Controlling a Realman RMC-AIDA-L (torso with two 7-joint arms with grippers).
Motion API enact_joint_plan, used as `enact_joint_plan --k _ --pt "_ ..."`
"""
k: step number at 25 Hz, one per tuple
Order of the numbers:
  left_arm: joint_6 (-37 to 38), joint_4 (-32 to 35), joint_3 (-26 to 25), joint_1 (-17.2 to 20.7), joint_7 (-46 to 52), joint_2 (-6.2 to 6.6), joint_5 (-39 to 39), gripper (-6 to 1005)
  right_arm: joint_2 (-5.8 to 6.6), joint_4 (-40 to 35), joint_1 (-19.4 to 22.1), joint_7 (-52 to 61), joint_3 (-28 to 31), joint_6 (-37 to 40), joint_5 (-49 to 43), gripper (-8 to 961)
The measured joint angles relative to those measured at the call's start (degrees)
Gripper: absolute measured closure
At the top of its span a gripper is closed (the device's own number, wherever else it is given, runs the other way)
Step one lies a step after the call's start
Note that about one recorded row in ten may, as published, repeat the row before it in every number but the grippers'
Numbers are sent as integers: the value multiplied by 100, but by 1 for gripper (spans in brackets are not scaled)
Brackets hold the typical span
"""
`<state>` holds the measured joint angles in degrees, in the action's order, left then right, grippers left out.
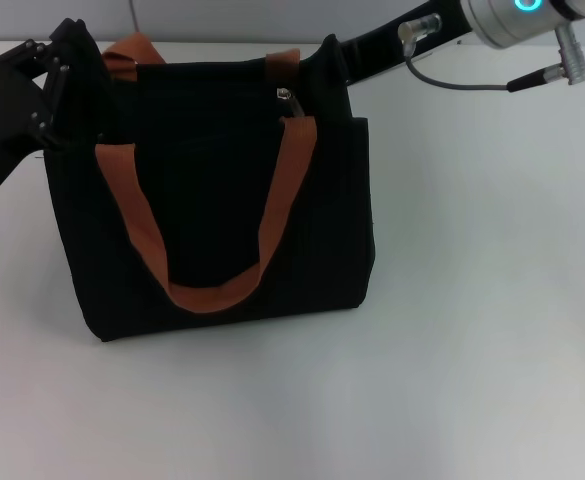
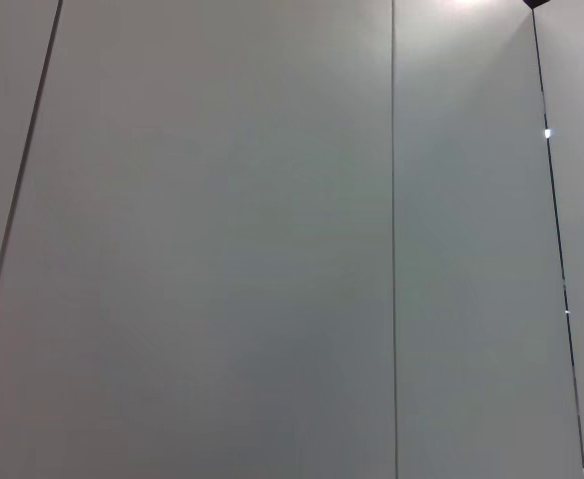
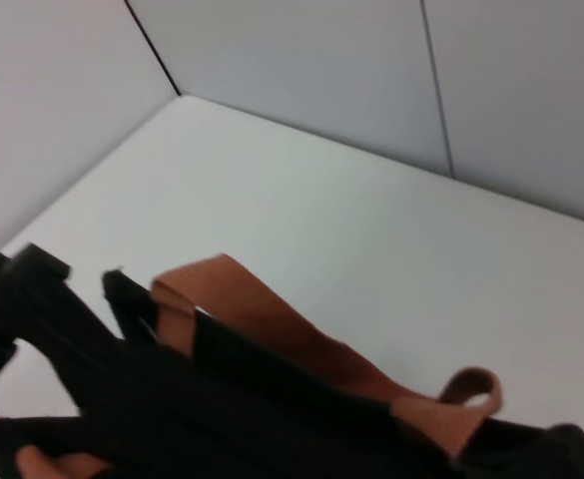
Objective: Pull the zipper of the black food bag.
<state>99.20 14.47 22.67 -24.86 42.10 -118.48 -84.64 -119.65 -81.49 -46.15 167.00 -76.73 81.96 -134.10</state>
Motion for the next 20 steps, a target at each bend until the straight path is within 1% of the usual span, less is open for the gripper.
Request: enact_joint_plan --k 1,2,3,4,7,8,9,12,13,14,15,17,20 --pt "0 0 0 0 0 0 0 862 0 0 0 0 0 0 0 957" --pt "-2 -1 0 0 0 0 0 862 -2 -18 34 -91 39 -6 98 957" --pt "-3 -3 0 -1 0 0 0 861 -4 -8 102 -299 158 -19 388 956" --pt "-3 -3 0 -1 0 0 0 861 -4 -8 102 -299 158 -19 388 955" --pt "-8 -9 0 -1 0 0 0 861 -1 108 273 -712 451 -41 936 953" --pt "-40 -13 0 -2 0 0 1 860 10 229 441 -1074 652 -78 1392 952" --pt "-40 -13 0 -2 0 0 1 860 10 229 441 -1074 652 -78 1392 951" --pt "-135 -21 -51 -1 11 -6 2 860 28 584 694 -1819 978 -91 2155 949" --pt "-169 -32 -92 -1 23 -10 2 859 40 995 847 -2518 1260 -10 2737 948" --pt "-189 -52 -123 0 35 -14 1 859 40 995 847 -2518 1260 -10 2737 909" --pt "-201 -69 -149 2 43 -14 2 859 45 1176 906 -2809 1374 40 2964 870" --pt "-211 -125 -209 7 71 -14 7 859 50 1638 1005 -3525 1637 235 3486 793" --pt "-212 -161 -245 19 134 -9 11 858 81 2473 1048 -4740 2004 796 4083 657"
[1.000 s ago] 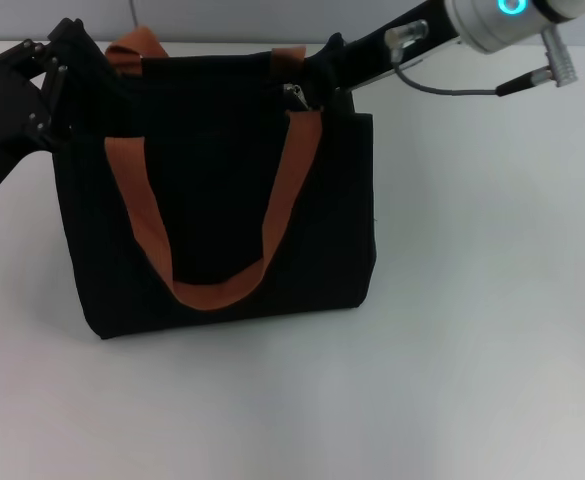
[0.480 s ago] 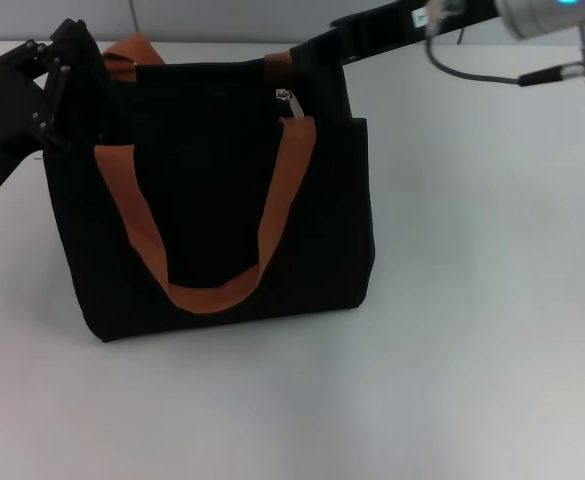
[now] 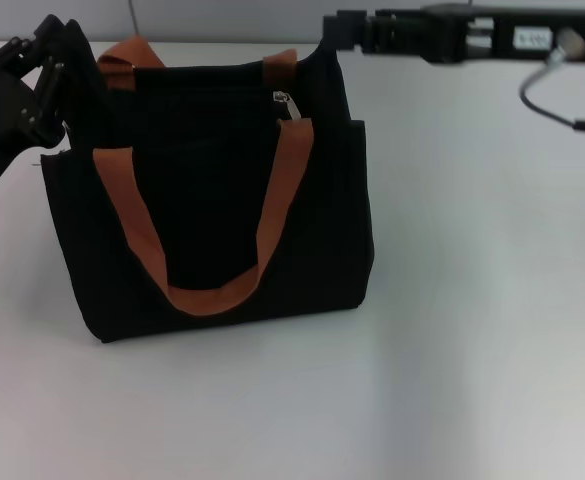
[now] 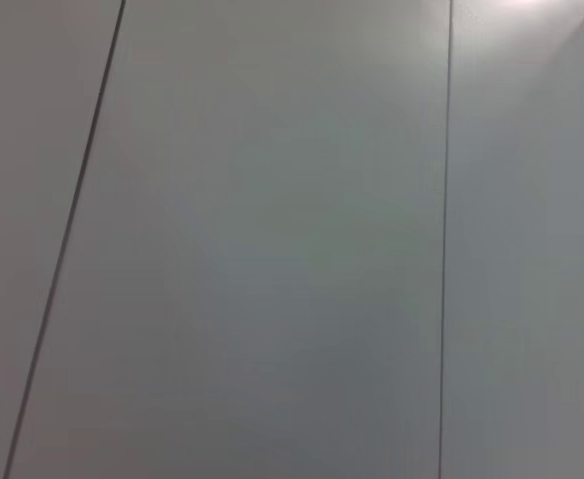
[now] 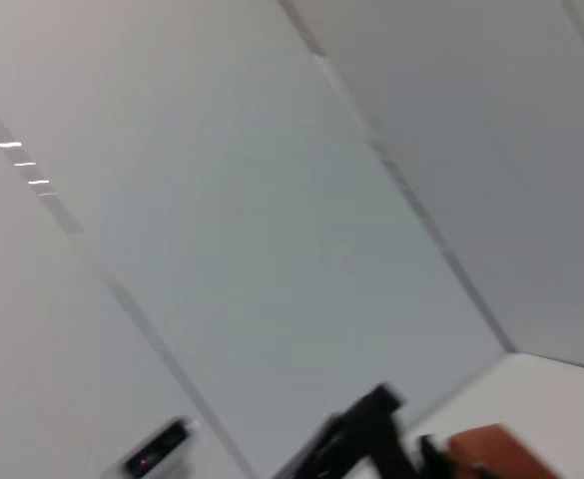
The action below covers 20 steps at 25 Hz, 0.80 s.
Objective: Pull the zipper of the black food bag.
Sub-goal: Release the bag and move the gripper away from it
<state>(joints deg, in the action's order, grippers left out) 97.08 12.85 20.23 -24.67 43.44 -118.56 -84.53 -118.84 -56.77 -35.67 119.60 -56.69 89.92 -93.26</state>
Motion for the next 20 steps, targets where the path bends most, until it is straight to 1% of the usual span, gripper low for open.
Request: enact_joint_plan --k 2,3,4,5,6,7,8,9,10,12,13,14,15,16,17,18,19,20 --pt "-11 37 8 12 175 11 -2 823 22 479 -11 -674 163 343 130 560" --pt "-23 101 27 14 318 27 -21 806 22 847 0 -1374 277 637 167 512" --pt "-35 197 60 19 467 42 -75 789 22 847 0 -1374 277 637 167 437" --pt "-35 197 60 19 467 42 -75 771 11 956 23 -1642 313 738 173 363" --pt "-80 609 200 35 1024 110 -316 754 -7 1073 71 -1963 346 874 179 288" --pt "-82 696 233 40 1144 127 -378 736 -19 1159 101 -2204 348 974 186 275" --pt "-82 947 318 51 1461 192 -541 719 -37 1390 146 -2651 335 1148 198 261" --pt "-56 1143 378 59 1769 265 -675 702 -37 1390 146 -2651 335 1148 198 248" --pt "-56 1143 378 59 1769 265 -675 684 -37 1543 153 -2864 331 1209 201 235" --pt "68 1474 434 76 2442 448 -970 634 -27 1826 157 -3216 348 1275 203 208" --pt "68 1474 434 76 2442 448 -970 602 -21 1920 159 -3343 359 1287 200 195" --pt "157 1687 439 91 2847 580 -1175 569 -17 1986 161 -3457 365 1294 192 182" --pt "293 2001 439 93 3357 743 -1505 536 -16 2032 174 -3555 360 1296 182 169" --pt "347 2131 441 88 3585 797 -1643 503 -14 2066 192 -3642 349 1290 170 155" --pt "347 2131 441 88 3585 797 -1643 471 -12 2083 220 -3717 339 1271 158 142" --pt "444 2375 444 74 3974 891 -1877 438 -11 2088 248 -3774 324 1249 151 143" --pt "444 2375 444 74 3974 891 -1877 385 -12 2090 270 -3818 310 1232 145 144" --pt "579 2606 449 46 4383 997 -2141 332 -14 2092 282 -3860 285 1218 123 145"
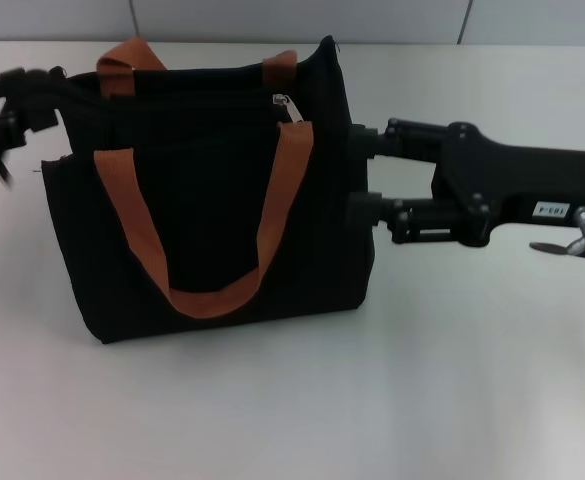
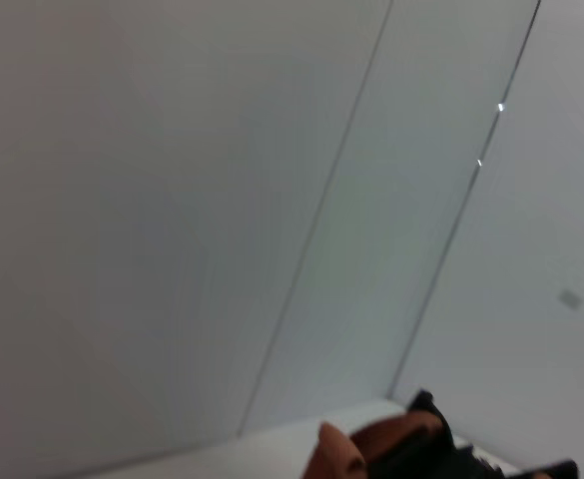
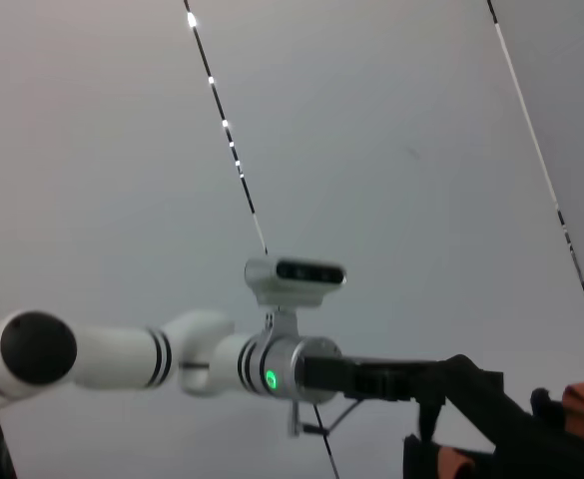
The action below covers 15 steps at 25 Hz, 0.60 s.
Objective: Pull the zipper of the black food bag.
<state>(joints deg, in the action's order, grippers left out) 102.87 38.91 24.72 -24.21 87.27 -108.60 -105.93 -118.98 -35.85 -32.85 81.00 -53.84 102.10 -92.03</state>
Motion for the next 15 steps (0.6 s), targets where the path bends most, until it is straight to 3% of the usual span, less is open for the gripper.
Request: enact_joint_plan --k 1,2,6,15 --pt "163 125 3 -39 317 100 -241 280 -2 1 8 -28 -22 -15 -37 146" --pt "196 145 7 -49 368 117 -301 227 -5 3 12 -46 -49 -27 -85 147" --pt "412 301 18 -102 592 172 -706 192 -16 35 21 -199 -67 -90 -400 147" --pt "1087 263 -190 81 115 56 -212 193 -28 605 -31 -1104 -65 -113 -633 147"
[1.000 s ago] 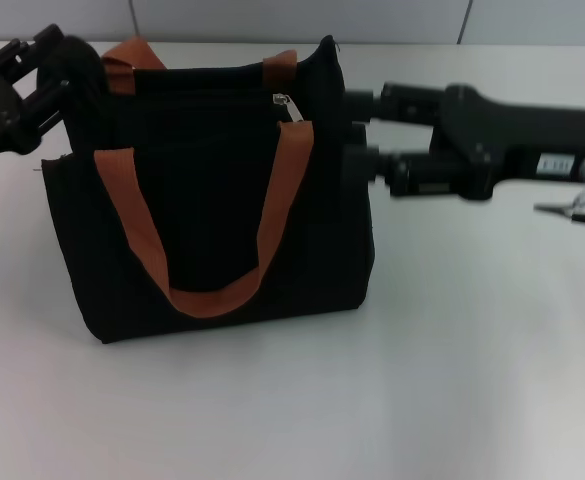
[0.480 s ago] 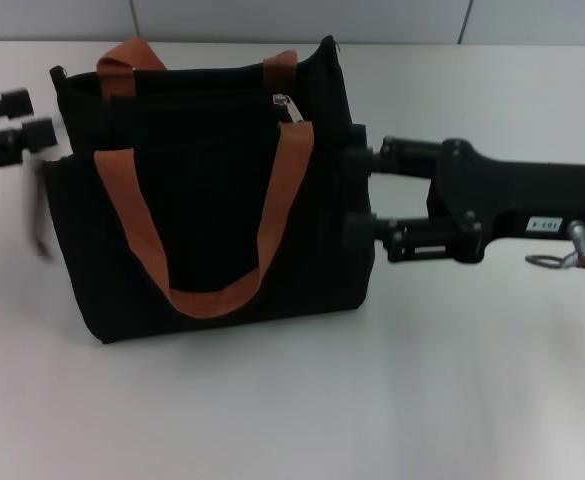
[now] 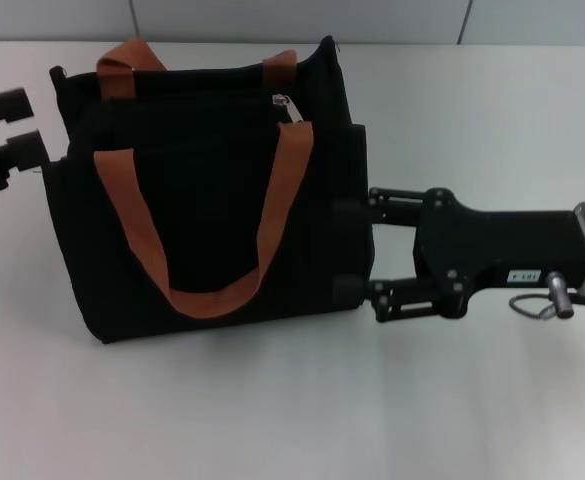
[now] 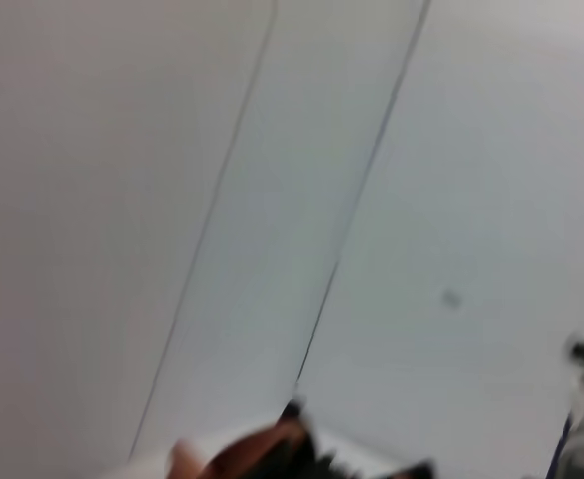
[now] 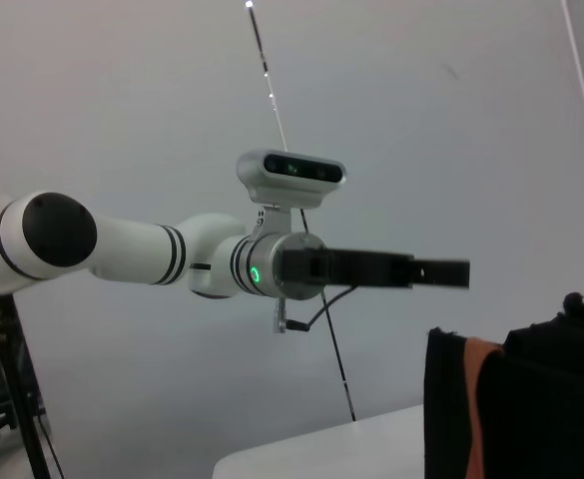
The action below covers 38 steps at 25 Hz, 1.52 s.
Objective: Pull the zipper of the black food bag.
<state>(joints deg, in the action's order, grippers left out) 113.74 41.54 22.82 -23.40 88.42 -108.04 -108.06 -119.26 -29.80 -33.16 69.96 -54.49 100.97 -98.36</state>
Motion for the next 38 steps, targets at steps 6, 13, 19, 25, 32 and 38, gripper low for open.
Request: enact_joint_plan --k 6,13,19,25,32,38 --pt "139 -269 607 272 -735 -221 727 194 -1 462 -11 -602 -9 -157 -41 147" --pt "121 -516 1991 536 -2066 -616 702 194 -20 1213 -4 -1486 -99 -373 -43 147" --pt "-229 -1166 2294 464 -2828 -753 316 195 -54 1695 -9 -2048 -372 -748 -14 147" --pt "-494 -1469 2306 453 -3387 -824 -3 195 -61 1905 -22 -2249 -437 -861 4 147" --pt "-633 -1482 2311 481 -3362 -810 -67 196 -63 1937 -32 -2274 -440 -855 7 147" --pt "-648 -1489 2312 468 -3359 -813 -194 197 -63 1941 -32 -2276 -440 -862 10 147"
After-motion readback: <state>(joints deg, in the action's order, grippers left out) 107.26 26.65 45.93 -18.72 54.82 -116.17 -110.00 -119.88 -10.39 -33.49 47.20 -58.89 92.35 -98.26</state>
